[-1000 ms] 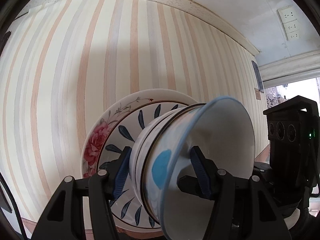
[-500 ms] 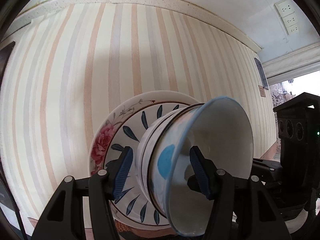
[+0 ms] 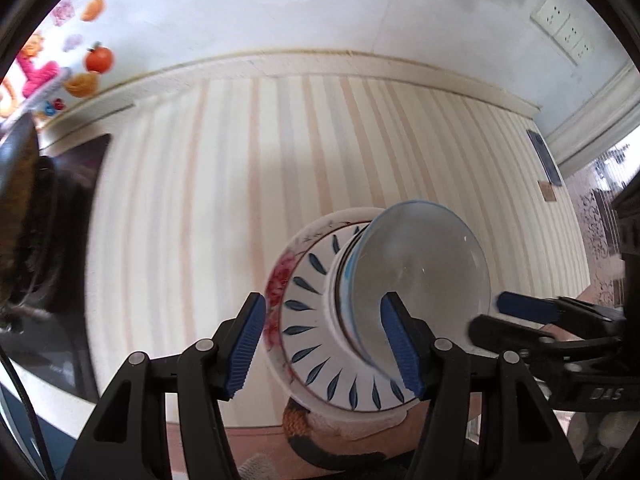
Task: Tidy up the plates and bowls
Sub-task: 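Lower the bowl stack onto the blue-striped plate and open both tools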
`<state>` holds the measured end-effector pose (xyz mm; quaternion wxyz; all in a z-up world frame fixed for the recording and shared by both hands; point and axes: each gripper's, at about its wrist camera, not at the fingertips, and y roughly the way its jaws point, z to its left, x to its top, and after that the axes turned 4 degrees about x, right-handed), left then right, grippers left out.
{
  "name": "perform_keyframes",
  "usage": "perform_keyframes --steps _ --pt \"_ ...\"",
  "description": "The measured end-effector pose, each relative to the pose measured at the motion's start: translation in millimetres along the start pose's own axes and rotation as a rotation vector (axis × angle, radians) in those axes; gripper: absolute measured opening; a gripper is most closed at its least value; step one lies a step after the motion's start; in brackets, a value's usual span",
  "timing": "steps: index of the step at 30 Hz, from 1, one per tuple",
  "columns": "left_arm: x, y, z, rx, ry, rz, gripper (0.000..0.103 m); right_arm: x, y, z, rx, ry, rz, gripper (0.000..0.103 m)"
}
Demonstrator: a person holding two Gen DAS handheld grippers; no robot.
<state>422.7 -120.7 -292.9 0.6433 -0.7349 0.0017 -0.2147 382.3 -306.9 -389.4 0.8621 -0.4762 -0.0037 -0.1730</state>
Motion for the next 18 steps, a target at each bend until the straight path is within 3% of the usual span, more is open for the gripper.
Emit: perform_keyframes --steps 6,9,12,15,18 --pt "-14 -35 4 0.061 -0.020 -0.077 0.064 -20 -48 23 -0.069 -0.034 -0.133 0.086" --pt "-21 -55 3 0.076 -0.024 -0.134 0.093 -31 -72 37 -0.094 -0.059 -0.201 0.092" --pt "-29 -75 -1 0.087 -0.039 -0.187 0.094 -46 -92 49 -0.137 -0.090 -0.256 0.098" --pt "-39 -94 -5 0.097 -0.052 -0.233 0.095 -61 -110 60 -0.190 -0.127 -0.301 0.100" --pt "-53 -111 -10 0.115 -0.061 -0.264 0.095 -77 -127 68 -0.191 -0.146 -0.330 0.101"
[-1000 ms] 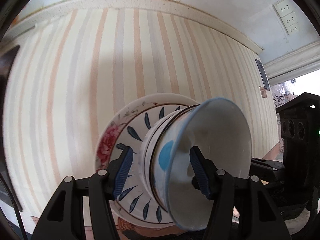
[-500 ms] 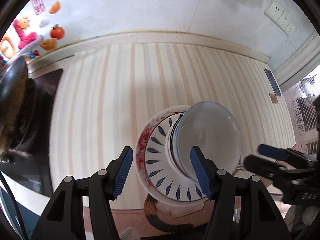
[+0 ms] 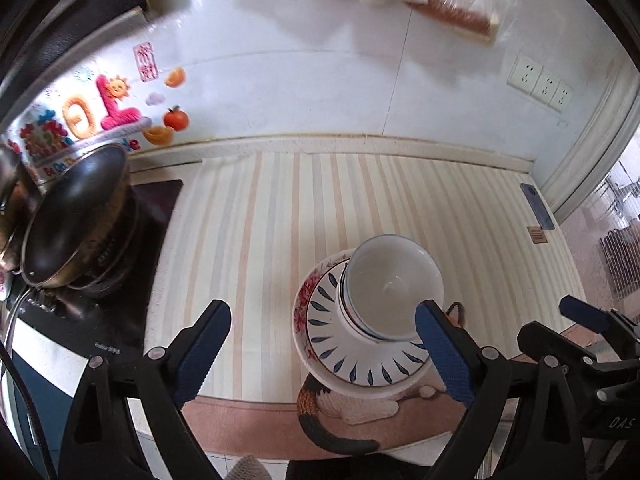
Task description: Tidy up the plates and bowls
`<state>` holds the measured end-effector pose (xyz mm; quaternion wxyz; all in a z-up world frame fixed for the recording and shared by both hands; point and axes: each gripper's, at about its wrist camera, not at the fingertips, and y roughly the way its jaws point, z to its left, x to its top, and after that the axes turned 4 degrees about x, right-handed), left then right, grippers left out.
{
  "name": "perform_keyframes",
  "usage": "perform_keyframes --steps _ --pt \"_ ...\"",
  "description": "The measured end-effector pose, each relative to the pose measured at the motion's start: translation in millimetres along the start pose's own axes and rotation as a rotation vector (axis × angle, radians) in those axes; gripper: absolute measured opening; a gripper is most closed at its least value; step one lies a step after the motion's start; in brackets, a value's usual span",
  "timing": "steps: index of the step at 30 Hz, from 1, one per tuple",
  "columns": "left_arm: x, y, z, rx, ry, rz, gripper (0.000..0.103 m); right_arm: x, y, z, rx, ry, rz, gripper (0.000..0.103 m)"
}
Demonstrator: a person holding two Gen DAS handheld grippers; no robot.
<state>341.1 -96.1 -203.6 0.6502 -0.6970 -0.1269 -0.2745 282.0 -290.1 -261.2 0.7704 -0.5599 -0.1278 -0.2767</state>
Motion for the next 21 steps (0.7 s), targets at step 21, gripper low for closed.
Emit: perform_keyframes --steps 21 --pt "-108 -165 -6 0.071 -0.053 -0.188 0.103 -115 -159 36 -0.085 -0.085 -0.195 0.101"
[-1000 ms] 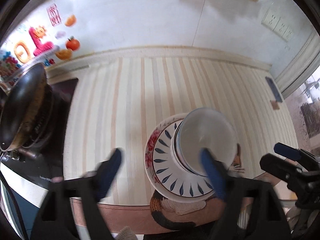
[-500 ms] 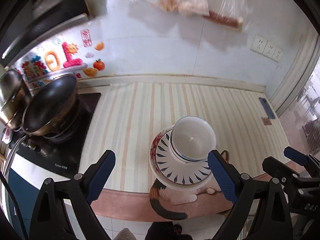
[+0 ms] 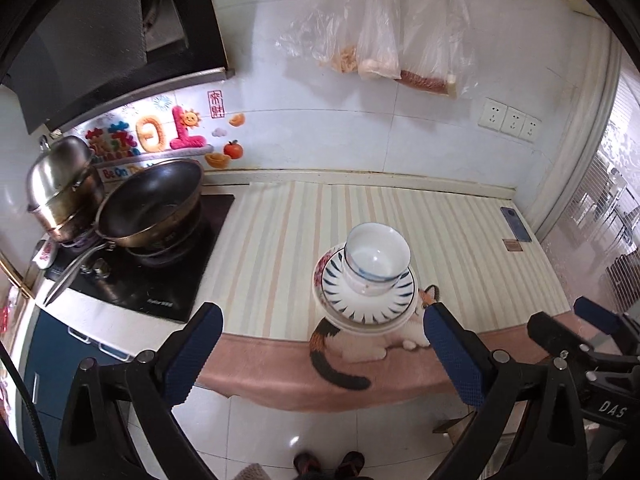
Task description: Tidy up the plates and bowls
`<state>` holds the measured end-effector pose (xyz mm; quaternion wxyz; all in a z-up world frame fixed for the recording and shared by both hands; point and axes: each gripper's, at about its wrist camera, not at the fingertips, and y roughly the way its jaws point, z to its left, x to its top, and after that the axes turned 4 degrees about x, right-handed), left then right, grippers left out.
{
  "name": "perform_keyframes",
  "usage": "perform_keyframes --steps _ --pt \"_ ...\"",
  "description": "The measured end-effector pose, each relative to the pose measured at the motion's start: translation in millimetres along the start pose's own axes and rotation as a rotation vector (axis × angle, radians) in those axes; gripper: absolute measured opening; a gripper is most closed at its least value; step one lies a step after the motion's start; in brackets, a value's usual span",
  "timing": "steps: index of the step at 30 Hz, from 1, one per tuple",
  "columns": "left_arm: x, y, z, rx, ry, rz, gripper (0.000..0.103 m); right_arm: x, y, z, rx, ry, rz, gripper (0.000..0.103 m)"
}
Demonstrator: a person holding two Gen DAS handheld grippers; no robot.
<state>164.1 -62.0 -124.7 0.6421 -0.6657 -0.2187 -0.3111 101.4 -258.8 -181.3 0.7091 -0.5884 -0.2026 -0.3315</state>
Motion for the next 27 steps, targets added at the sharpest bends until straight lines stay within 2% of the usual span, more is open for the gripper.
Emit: perform_keyframes --steps 6,17,27 --pt "-26 -45 13 0.006 -0.020 -0.036 0.103 -30 -54 16 -0.011 -0.013 -0.046 0.101" --pt "-66 -113 35 0.064 -0.004 -0.107 0.103 -87 -141 49 -0.021 -0.002 -0.122 0.101" --pt "-94 -143 46 0.052 0.012 -0.129 0.103 -122 -180 74 -0.032 -0.023 -0.145 0.102"
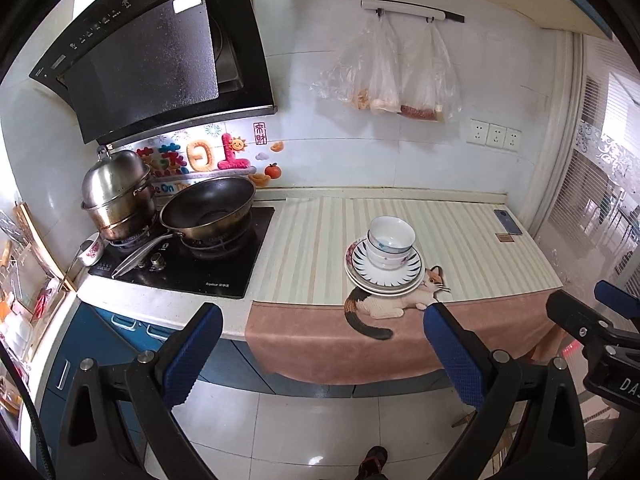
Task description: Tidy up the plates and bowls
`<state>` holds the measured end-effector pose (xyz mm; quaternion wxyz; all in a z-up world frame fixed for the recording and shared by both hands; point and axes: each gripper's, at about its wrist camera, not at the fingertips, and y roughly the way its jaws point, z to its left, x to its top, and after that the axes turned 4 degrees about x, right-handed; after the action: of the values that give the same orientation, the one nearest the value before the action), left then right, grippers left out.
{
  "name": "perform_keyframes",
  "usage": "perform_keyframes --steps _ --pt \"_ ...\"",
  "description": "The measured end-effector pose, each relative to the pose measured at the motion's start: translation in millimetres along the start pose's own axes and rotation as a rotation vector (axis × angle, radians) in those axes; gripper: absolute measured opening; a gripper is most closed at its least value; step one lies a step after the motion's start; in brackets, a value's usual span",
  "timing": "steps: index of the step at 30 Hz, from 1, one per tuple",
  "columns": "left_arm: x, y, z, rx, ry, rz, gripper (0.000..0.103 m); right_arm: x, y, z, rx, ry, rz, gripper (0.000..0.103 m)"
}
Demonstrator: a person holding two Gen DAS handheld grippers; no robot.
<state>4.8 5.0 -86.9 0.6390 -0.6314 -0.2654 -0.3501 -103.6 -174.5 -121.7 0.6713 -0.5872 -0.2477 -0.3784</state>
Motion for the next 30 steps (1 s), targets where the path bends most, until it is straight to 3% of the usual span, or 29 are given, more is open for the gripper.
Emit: perform_keyframes --steps 30 --pt "-15 -21 7 -0.026 -0.018 0.012 0.103 -11 -15 3 -0.022 -0.021 0.001 0.102"
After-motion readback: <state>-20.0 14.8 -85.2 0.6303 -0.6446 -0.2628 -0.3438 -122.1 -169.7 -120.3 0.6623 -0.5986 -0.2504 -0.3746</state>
